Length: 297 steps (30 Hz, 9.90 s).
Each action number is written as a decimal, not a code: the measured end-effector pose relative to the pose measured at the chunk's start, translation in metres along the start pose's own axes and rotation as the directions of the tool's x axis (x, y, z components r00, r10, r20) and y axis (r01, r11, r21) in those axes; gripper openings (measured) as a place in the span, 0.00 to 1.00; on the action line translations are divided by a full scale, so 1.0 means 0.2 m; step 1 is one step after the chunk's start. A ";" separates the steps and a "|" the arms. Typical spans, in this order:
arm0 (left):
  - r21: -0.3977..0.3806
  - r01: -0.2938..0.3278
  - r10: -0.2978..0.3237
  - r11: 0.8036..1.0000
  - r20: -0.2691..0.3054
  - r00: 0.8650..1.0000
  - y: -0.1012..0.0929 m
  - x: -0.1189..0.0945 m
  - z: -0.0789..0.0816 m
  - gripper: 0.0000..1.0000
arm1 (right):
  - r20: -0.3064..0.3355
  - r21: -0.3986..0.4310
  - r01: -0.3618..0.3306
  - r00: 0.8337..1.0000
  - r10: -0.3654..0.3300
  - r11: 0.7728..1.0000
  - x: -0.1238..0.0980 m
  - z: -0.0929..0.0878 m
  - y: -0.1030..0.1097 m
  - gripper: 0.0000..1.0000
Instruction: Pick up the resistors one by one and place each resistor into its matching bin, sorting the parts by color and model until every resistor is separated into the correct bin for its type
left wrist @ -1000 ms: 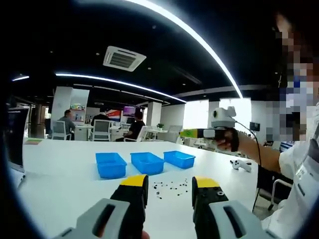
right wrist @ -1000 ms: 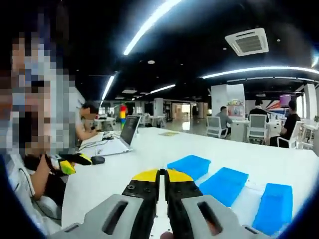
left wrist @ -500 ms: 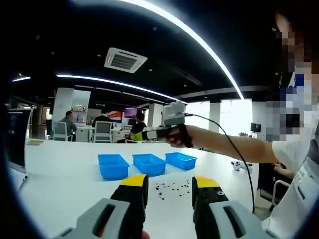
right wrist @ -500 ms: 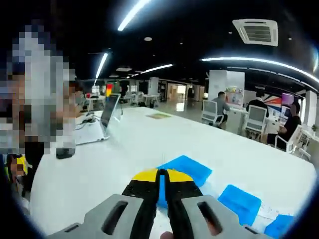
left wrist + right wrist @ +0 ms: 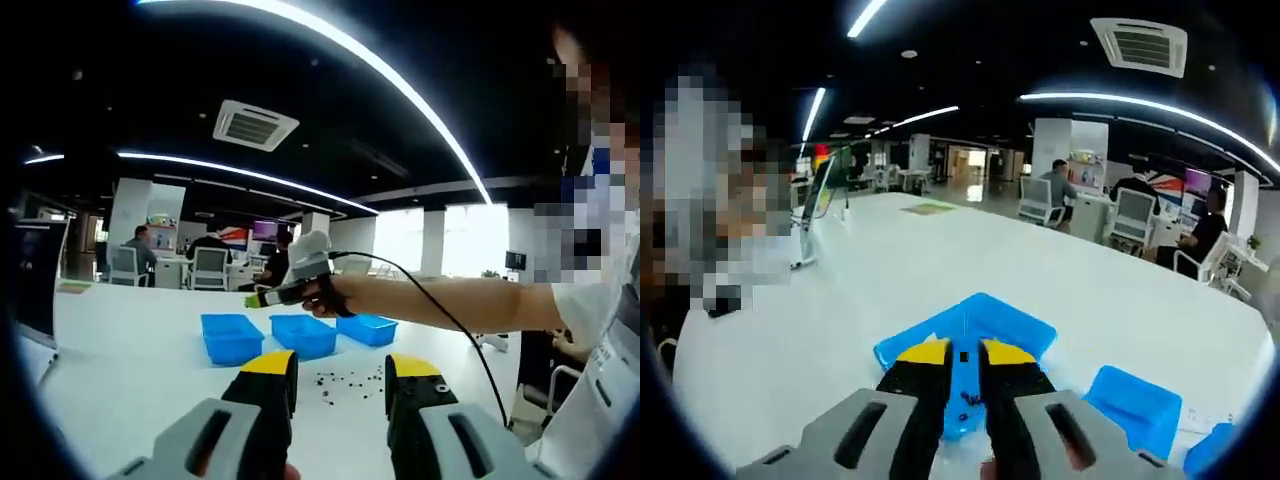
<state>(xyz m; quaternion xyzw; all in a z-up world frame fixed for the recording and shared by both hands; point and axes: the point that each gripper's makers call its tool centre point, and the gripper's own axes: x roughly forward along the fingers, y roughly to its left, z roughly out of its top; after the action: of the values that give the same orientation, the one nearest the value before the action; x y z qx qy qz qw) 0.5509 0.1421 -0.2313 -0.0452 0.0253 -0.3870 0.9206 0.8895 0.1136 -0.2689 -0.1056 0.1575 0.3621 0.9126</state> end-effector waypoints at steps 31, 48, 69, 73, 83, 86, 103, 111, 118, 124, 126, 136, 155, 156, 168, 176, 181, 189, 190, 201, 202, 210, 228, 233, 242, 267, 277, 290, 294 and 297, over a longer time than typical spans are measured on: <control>0.006 0.006 -0.006 1.000 -0.011 1.000 -0.01 0.02 0.00 0.37 | 0.314 0.032 -0.085 0.947 0.071 0.996 -1.28 0.04 0.08 0.43; 0.008 0.010 -0.009 1.000 -0.022 1.000 0.00 0.04 -0.02 0.37 | 0.340 -0.046 -0.047 0.939 0.059 0.998 -1.88 -0.36 0.26 0.50; 0.011 0.014 -0.014 1.000 -0.024 1.000 -0.01 0.05 -0.03 0.37 | 0.265 -0.009 0.007 0.964 -0.004 1.000 -1.89 -0.50 0.16 0.43; 0.011 0.015 -0.015 1.000 -0.023 1.000 -0.01 0.05 -0.02 0.37 | 0.179 -0.115 -0.018 0.983 0.038 0.993 -1.82 -0.50 0.18 0.39; 0.010 0.010 -0.010 1.000 -0.018 1.000 0.00 0.04 -0.01 0.37 | -0.022 -0.323 -0.216 0.975 0.221 0.921 -1.56 -0.40 0.29 0.39; 0.008 0.011 -0.011 1.000 -0.019 1.000 0.00 0.04 -0.02 0.37 | -0.086 -0.392 -0.279 0.960 0.267 0.877 -1.47 -0.36 0.32 0.38; 0.002 0.007 -0.007 1.000 -0.012 1.000 0.01 0.02 -0.01 0.37 | -0.446 -0.503 -0.576 0.811 0.378 0.644 -0.91 -0.52 0.51 0.29; 0.003 0.009 -0.009 1.000 -0.008 1.000 0.00 0.01 -0.01 0.37 | -0.620 -0.458 -0.668 0.713 0.328 0.586 -0.72 -0.73 0.51 0.21; 0.002 0.007 -0.007 1.000 -0.006 1.000 0.00 0.01 -0.01 0.37 | -0.682 -0.423 -0.710 0.659 0.318 0.563 -0.66 -0.81 0.52 0.18; 0.005 0.022 -0.022 1.000 -0.008 1.000 -0.03 0.02 -0.01 0.37 | -0.746 -0.318 -0.751 0.575 0.336 0.579 -0.65 -0.89 0.55 0.07; 0.004 0.023 -0.023 1.000 -0.007 1.000 -0.03 0.03 -0.01 0.37 | -0.749 -0.320 -0.745 0.577 0.325 0.586 -0.64 -0.87 0.54 0.07; 0.004 0.019 -0.019 1.000 -0.003 1.000 -0.02 0.02 0.00 0.37 | -0.725 -0.359 -0.724 0.614 0.312 0.589 -0.65 -0.83 0.53 0.07; 0.011 0.023 -0.023 1.000 -0.005 1.000 -0.03 0.03 0.01 0.37 | -0.102 -0.218 -0.379 0.925 0.365 0.899 -1.26 -0.43 0.33 0.07; 0.010 0.023 -0.023 1.000 -0.007 1.000 -0.03 0.03 0.00 0.37 | -0.083 -0.206 -0.366 0.930 0.357 0.907 -1.29 -0.43 0.31 0.07; 0.012 0.031 -0.031 0.999 -0.029 0.999 -0.04 0.06 -0.03 0.37 | 0.194 -0.025 -0.213 0.958 0.213 0.977 -1.76 -0.49 0.20 0.07; 0.011 0.031 -0.030 0.999 -0.034 0.999 -0.03 0.06 -0.04 0.37 | 0.312 0.064 -0.182 0.938 0.153 0.981 -1.93 -0.55 0.24 0.07; 0.012 0.033 -0.033 0.999 -0.032 0.999 -0.04 0.06 -0.04 0.37 | 0.363 0.115 -0.175 0.924 0.123 0.978 -1.99 -0.56 0.23 0.07; 0.016 0.034 -0.034 0.999 -0.028 0.999 -0.04 0.05 -0.03 0.37 | 0.353 0.107 -0.152 0.930 0.105 0.983 -1.98 -0.53 0.20 0.07; 0.016 0.034 -0.034 0.999 -0.028 0.999 -0.04 0.05 -0.03 0.37 | 0.354 0.109 -0.152 0.929 0.104 0.982 -1.97 -0.53 0.19 0.07; 0.014 0.034 -0.033 0.999 -0.027 0.999 -0.04 0.05 -0.02 0.37 | 0.295 0.087 -0.149 0.948 0.118 0.985 -1.77 -0.40 0.18 0.07; 0.014 0.034 -0.034 0.999 -0.026 0.999 -0.04 0.05 -0.02 0.37 | 0.288 0.082 -0.154 0.949 0.125 0.985 -1.74 -0.38 0.19 0.07; 0.018 0.029 -0.028 0.999 -0.019 0.999 -0.04 0.04 -0.01 0.37 | 0.238 0.030 -0.171 0.958 0.159 0.985 -1.40 -0.20 0.22 0.07; 0.019 0.025 -0.024 1.000 -0.004 1.000 -0.04 0.02 0.01 0.37 | 0.088 -0.012 -0.145 0.985 0.146 0.989 -0.48 0.03 0.16 0.07; 0.018 0.018 -0.018 1.000 0.007 1.000 -0.03 0.00 0.02 0.37 | 0.031 0.000 -0.105 0.994 0.105 0.994 -0.26 0.00 0.09 0.07; 0.020 0.009 -0.010 1.000 0.019 1.000 -0.03 -0.03 0.04 0.37 | -0.019 0.014 -0.046 0.999 0.046 0.999 0.04 -0.04 0.07 0.07; 0.028 0.020 -0.020 0.999 0.019 1.000 -0.06 -0.01 0.04 0.37 | 0.122 0.023 -0.057 0.991 0.054 0.998 -0.42 0.06 0.10 0.36; 0.030 0.019 -0.020 0.999 0.017 1.000 -0.05 -0.01 0.05 0.37 | 0.194 0.035 -0.079 0.978 0.071 0.996 -0.97 -0.03 0.10 0.36; 0.026 0.034 -0.033 0.999 -0.008 0.999 -0.06 0.04 0.01 0.37 | 0.250 0.005 -0.042 0.967 0.039 0.999 -1.56 -0.28 0.17 0.37; 0.024 0.034 -0.034 0.999 -0.014 0.999 -0.06 0.04 0.00 0.37 | 0.282 0.017 0.002 0.959 -0.007 1.000 -1.69 -0.36 0.18 0.37; 0.022 0.036 -0.036 0.999 -0.017 0.999 -0.06 0.05 0.00 0.37 | 0.284 0.003 0.037 0.958 -0.036 0.999 -1.76 -0.44 0.19 0.38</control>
<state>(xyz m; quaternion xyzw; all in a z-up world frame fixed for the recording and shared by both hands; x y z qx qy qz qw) 0.5495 0.1269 -0.2310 -0.0322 0.0279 -0.4040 0.9138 0.6025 -0.1063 -0.2251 -0.0562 0.0224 0.3567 0.9323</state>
